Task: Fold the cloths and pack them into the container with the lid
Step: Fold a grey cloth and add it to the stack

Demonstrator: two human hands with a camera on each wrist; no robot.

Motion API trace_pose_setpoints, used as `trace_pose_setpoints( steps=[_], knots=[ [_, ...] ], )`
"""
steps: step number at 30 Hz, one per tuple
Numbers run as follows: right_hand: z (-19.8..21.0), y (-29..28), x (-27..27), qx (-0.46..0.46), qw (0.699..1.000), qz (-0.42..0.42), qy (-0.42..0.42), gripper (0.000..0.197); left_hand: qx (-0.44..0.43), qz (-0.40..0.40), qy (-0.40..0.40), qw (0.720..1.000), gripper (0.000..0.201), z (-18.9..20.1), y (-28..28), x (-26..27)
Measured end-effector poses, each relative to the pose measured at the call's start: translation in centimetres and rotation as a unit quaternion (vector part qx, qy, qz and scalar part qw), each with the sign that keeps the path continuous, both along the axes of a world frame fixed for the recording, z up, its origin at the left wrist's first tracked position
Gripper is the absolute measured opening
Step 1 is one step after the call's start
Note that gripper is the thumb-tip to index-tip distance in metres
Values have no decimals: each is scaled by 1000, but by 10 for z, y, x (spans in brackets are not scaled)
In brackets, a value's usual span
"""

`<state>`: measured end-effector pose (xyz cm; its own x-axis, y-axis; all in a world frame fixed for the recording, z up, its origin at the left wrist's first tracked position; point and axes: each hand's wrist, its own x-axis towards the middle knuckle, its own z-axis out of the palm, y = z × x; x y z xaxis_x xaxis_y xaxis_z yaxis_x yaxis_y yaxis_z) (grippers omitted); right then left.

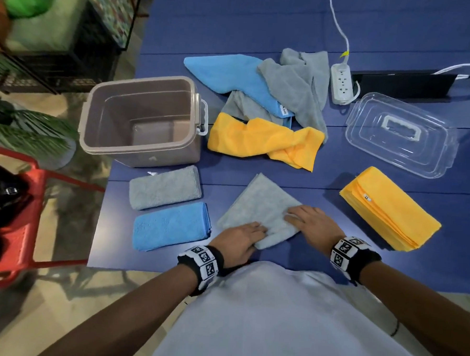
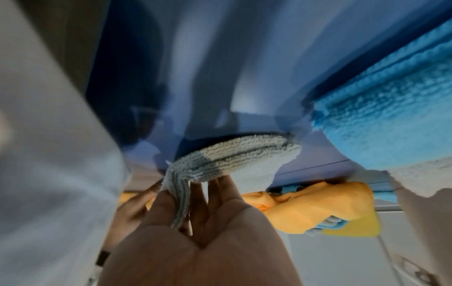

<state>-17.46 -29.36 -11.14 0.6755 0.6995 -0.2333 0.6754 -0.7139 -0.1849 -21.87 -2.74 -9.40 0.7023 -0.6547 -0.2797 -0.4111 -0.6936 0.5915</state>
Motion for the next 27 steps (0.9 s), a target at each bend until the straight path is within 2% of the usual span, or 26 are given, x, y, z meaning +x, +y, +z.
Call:
trace_pose_setpoints(
  steps=[3,5,9,12,17,20,22,25,27],
  knots=[
    [10,-6,15,16,997,-59,-39,41,-40,62,-54,996,53,23,0,22],
    [26,-11,25,54,989,-132,-48,26,-63,98,-102,988,45,43,1,42],
    [70,-13,43,169,954,-219,-113,28,-76,162,-145,973,35,78,9,84],
    [108,-8,63,278,920,-252,-112,23,-124,205,-157,958,24,104,15,113],
    [146,3,79,352,888,-246,-163,23,-235,261,-195,916,40,135,22,139],
    [136,3,63,342,898,-212,-177,30,-239,250,-198,917,43,119,27,128],
    [109,1,45,308,922,-174,-159,32,-198,235,-165,937,48,93,32,106],
    [54,-3,1,227,965,-121,-53,46,-83,200,-47,975,61,39,38,59],
    [25,-5,-30,165,979,-107,47,47,-37,166,46,984,56,9,38,26]
  ],
)
